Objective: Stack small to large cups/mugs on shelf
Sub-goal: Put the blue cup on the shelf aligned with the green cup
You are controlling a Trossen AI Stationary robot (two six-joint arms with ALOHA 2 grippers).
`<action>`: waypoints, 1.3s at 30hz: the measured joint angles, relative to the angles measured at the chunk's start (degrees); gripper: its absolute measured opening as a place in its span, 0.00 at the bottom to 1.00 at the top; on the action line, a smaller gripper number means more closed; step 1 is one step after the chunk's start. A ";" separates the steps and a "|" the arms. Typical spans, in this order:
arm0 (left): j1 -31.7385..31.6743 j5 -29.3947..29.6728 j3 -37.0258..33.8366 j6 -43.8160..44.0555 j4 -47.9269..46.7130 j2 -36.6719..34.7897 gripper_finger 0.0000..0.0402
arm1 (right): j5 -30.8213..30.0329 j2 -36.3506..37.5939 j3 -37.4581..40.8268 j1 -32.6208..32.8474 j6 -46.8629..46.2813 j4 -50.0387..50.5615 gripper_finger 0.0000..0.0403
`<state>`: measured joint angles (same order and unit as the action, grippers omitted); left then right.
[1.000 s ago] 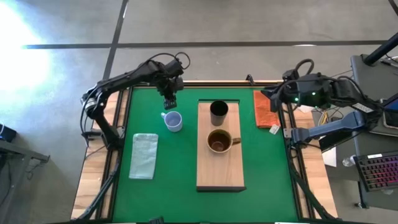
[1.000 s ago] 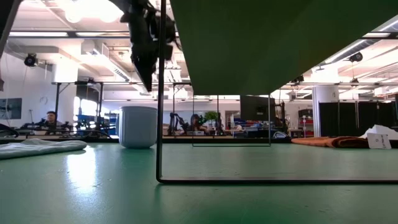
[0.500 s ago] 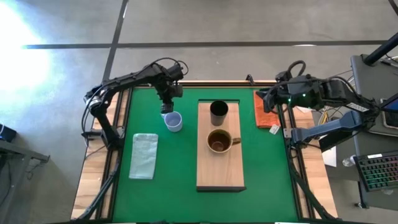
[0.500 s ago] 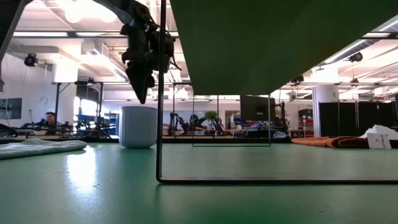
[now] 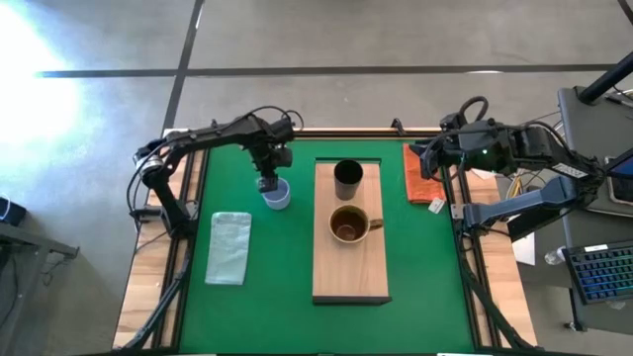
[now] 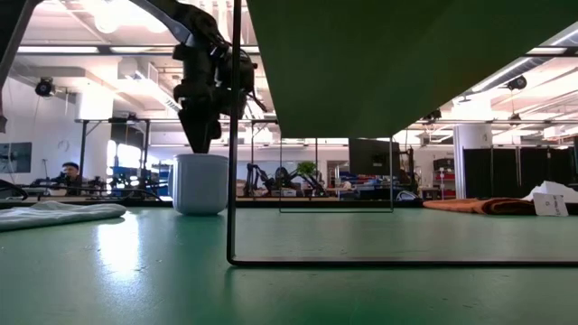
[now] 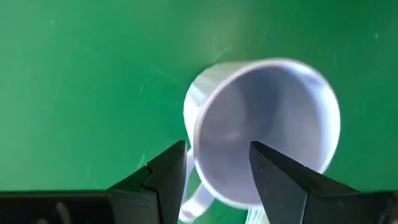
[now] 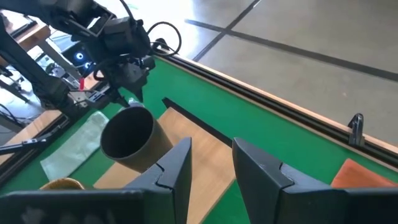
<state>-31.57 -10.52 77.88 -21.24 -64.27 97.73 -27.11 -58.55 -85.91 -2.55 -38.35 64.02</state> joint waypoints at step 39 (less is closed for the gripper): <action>0.90 6.38 -3.31 -1.42 6.73 -0.04 0.08 | 0.00 -0.02 0.00 0.00 -0.66 0.25 0.27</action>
<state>-30.66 -4.15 74.56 -22.67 -57.54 97.69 -27.11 -58.57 -85.91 -2.55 -39.00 64.27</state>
